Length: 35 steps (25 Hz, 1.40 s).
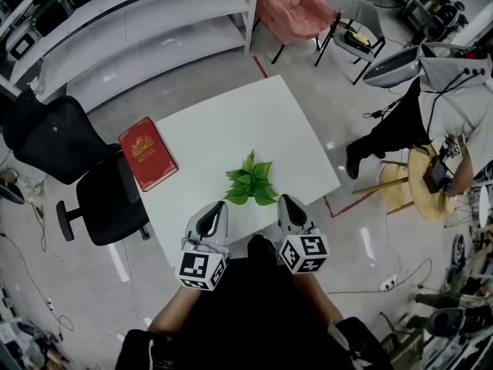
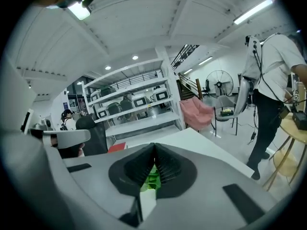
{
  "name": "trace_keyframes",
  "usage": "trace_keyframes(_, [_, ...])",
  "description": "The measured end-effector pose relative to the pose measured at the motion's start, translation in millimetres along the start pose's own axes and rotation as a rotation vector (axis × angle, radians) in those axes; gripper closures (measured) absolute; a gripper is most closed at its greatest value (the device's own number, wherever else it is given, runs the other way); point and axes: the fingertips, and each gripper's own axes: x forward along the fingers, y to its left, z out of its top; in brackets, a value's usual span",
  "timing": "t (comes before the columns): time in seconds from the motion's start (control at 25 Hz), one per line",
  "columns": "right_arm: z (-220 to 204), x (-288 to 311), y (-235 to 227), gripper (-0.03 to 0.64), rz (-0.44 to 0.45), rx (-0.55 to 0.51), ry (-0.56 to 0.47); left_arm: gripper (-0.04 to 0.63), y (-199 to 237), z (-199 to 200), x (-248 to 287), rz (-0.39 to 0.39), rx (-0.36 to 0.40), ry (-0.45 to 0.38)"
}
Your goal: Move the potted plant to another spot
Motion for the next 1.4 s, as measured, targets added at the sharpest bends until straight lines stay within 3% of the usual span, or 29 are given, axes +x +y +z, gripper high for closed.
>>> trace_keyframes(0.32, [-7, -21, 28, 0.604, 0.032, -0.041, -0.028, 0.577, -2, -6, -4, -0.014, 0.004, 0.012])
trace_keyframes(1.4, [-15, -25, 31, 0.604, 0.059, -0.078, -0.017, 0.577, -12, -9, -8, -0.018, 0.016, 0.015])
